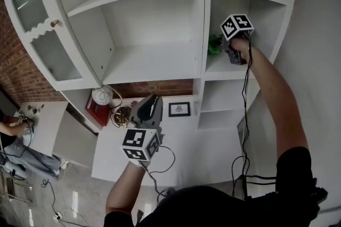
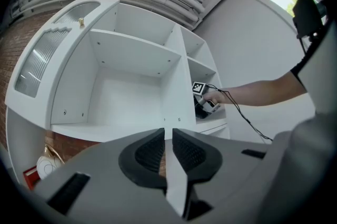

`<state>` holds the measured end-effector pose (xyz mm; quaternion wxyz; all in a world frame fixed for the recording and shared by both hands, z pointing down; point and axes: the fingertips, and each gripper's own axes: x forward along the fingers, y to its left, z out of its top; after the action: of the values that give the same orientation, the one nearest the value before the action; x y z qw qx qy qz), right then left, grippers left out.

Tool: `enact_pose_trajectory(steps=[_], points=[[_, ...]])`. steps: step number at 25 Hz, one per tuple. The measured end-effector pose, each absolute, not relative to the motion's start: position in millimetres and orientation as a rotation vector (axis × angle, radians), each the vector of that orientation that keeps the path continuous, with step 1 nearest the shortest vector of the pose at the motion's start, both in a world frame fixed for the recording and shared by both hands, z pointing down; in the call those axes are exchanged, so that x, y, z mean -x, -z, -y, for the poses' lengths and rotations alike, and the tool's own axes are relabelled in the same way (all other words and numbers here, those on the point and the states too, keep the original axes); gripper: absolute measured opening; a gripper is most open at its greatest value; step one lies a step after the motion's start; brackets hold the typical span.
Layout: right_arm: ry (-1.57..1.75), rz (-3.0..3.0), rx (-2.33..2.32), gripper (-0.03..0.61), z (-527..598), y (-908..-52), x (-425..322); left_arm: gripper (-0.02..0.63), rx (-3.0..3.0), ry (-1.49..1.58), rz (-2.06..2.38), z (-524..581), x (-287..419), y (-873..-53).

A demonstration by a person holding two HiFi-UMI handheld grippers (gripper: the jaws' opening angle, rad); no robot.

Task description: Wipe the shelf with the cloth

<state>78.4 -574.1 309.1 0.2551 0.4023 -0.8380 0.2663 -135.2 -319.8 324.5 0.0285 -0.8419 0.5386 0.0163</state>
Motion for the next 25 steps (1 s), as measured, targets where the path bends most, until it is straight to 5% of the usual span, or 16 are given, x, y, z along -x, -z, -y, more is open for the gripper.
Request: enact_pose_trajectory(steps=[25], points=[[-0.006, 1.341, -1.213, 0.078, 560.0, -314.7, -203.4, 0.046, 2.734, 0.034, -1.437, 321.1, 90.9, -353.2]])
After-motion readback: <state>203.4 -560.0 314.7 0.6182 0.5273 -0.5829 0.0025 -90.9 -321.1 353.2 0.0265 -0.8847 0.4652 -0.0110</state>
